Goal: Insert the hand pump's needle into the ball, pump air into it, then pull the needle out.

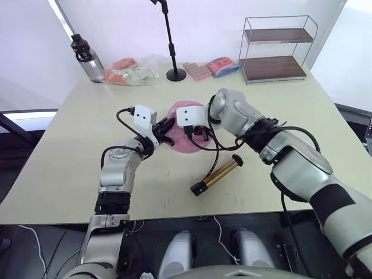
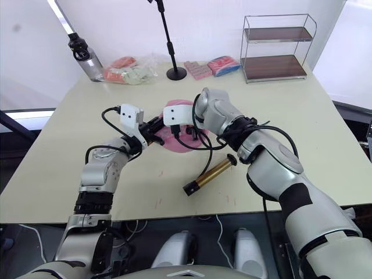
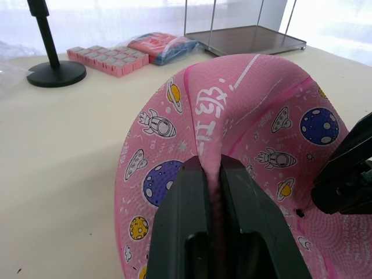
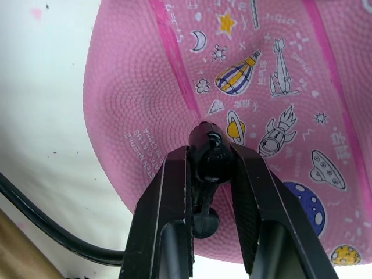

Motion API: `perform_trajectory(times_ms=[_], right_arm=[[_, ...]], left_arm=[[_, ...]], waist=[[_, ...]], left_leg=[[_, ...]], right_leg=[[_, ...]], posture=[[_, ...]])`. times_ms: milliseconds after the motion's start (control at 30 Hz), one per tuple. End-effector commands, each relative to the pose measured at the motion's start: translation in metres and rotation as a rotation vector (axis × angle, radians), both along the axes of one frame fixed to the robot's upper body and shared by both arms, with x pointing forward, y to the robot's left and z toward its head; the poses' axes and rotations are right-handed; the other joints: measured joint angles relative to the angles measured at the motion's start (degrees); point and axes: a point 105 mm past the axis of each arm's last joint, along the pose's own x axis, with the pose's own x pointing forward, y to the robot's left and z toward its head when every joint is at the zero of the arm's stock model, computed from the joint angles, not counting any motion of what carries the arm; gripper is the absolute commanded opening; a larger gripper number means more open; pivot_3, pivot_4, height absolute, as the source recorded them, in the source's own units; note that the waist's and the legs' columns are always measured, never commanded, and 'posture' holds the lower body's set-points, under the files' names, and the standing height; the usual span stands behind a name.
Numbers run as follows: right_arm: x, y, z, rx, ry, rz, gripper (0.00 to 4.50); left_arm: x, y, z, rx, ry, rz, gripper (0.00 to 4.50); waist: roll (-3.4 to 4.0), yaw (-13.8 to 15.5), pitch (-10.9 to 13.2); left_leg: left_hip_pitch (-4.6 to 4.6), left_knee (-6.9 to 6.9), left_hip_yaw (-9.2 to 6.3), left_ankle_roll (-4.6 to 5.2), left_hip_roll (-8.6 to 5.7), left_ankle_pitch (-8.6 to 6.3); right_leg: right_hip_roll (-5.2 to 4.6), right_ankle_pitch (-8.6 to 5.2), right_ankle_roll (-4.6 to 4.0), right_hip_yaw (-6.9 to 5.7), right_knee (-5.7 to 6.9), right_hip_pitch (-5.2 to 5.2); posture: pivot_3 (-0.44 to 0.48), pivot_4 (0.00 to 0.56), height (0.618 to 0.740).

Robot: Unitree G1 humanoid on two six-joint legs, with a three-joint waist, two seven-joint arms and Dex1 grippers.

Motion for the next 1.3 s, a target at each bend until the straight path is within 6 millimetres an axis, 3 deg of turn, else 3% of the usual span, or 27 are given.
perform_trajectory(times_ms=[33,533,800,933,1300], right_arm=[[0.004,-0.008,-0.019,-0.062,-0.004,-0.026,0.35],[0.003,-0.015,-0.056,-0.184,-0.006,-0.028,0.35],[0.002,-0.018,-0.066,-0.21,-0.002,-0.046,0.35],[-0.001,-0.016,-0.072,-0.209,0.009,-0.054,0.35],[-0.012,-0.004,-0.076,-0.158,0.098,-0.061,0.35]], left_arm=[[-0.014,-0.011,-0.058,0.016,0.234,-0.035,0.0],[-0.016,-0.007,-0.06,0.001,0.244,-0.009,0.0],[-0.018,-0.007,-0.062,-0.006,0.252,0.0,0.0],[-0.019,-0.006,-0.063,-0.009,0.255,0.004,0.0],[-0.021,-0.005,-0.065,-0.02,0.26,0.013,0.0]], waist=[[-0.03,-0.1,-0.2],[0.37,-1.1,-1.3],[0.37,-1.2,-1.6],[0.33,-1.2,-1.6],[0.36,-1.4,-1.6]], left_leg=[[0.01,0.0,-0.01,-0.01,0.0,0.0],[0.14,-0.02,-0.36,-0.26,-0.11,-0.15],[0.39,-0.22,-1.4,-0.29,-0.8,-0.17],[1.2,-0.77,-1.42,-0.32,-0.88,-0.18],[1.3,-0.9,-1.97,-0.32,-0.97,-0.19]], right_leg=[[0.0,0.0,0.0,0.0,0.01,0.0],[0.01,0.0,0.0,0.0,0.01,0.12],[0.01,-0.01,0.01,0.1,0.01,0.19],[-0.13,-0.04,0.02,0.21,-0.09,0.69],[-0.02,-0.05,0.03,0.1,-0.09,0.69]], posture=[[0.0,0.15,0.74],[0.0,0.15,0.74],[0.0,0.15,0.74],[0.0,0.15,0.74],[0.0,0.15,0.74]])
